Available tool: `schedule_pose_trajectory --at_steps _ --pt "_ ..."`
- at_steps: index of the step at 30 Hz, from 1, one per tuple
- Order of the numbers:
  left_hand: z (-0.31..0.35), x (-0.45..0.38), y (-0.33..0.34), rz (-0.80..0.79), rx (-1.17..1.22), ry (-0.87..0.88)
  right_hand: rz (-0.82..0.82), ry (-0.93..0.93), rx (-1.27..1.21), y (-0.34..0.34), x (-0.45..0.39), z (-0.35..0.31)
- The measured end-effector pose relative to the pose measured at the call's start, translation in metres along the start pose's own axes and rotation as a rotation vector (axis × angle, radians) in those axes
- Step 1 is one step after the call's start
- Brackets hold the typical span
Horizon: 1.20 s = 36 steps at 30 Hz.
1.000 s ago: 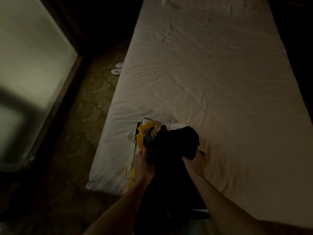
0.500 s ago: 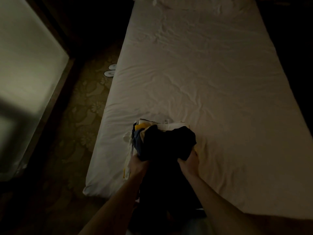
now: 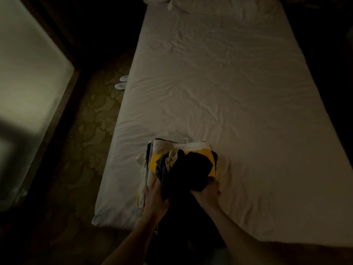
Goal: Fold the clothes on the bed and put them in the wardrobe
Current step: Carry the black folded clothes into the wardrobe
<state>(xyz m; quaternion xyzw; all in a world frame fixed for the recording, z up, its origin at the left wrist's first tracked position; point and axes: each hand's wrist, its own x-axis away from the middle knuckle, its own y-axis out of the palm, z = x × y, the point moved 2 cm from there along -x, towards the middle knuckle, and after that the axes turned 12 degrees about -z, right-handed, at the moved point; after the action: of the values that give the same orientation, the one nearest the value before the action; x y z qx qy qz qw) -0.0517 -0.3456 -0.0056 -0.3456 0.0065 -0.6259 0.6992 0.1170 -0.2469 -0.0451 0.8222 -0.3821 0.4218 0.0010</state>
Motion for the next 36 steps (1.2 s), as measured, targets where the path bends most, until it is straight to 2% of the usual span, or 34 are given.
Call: schedule_pose_trajectory --at_steps 3,6,9,11,14,17,20,23,25,27,30,33,36 --pt "0.001 -0.002 0.001 0.02 0.177 0.087 0.028 -0.096 0.118 0.003 0.009 -0.007" --pt "-0.004 -0.004 -0.002 0.055 0.306 0.044 -0.073 -0.262 0.025 -0.002 0.012 -0.018" --pt "-0.023 -0.011 -0.007 0.075 0.545 -0.12 -0.112 -0.221 -0.065 -0.013 0.012 -0.026" --pt "-0.032 -0.016 -0.012 0.02 0.692 -0.25 -0.107 -0.138 -0.167 -0.019 0.007 -0.023" --pt "-0.031 -0.02 -0.016 -0.075 0.747 -0.36 -0.119 -0.017 -0.188 -0.019 0.0 -0.014" --pt "-0.019 -0.019 -0.014 -0.108 0.671 -0.291 -0.035 0.04 -0.055 -0.013 0.002 -0.015" --pt "-0.012 -0.019 -0.011 -0.082 0.449 -0.18 0.131 -0.116 0.083 -0.002 0.017 -0.025" --pt "-0.037 -0.022 0.005 -0.125 0.241 -0.116 0.157 -0.281 0.115 0.006 0.028 -0.023" --pt "-0.025 -0.015 0.001 -0.139 0.225 -0.075 0.184 -0.314 0.062 0.0 0.035 -0.025" --pt "-0.017 -0.014 -0.003 -0.158 0.295 -0.058 0.177 -0.284 -0.003 -0.007 0.036 -0.022" --pt "-0.018 -0.017 -0.008 -0.198 0.416 -0.095 0.142 -0.083 -0.122 -0.021 0.028 -0.016" --pt "-0.017 -0.02 -0.02 -0.17 0.573 -0.141 0.034 0.133 -0.229 -0.041 0.028 -0.019" --pt "-0.006 -0.018 -0.029 -0.195 0.75 -0.218 -0.051 0.212 -0.333 -0.053 0.031 -0.028"
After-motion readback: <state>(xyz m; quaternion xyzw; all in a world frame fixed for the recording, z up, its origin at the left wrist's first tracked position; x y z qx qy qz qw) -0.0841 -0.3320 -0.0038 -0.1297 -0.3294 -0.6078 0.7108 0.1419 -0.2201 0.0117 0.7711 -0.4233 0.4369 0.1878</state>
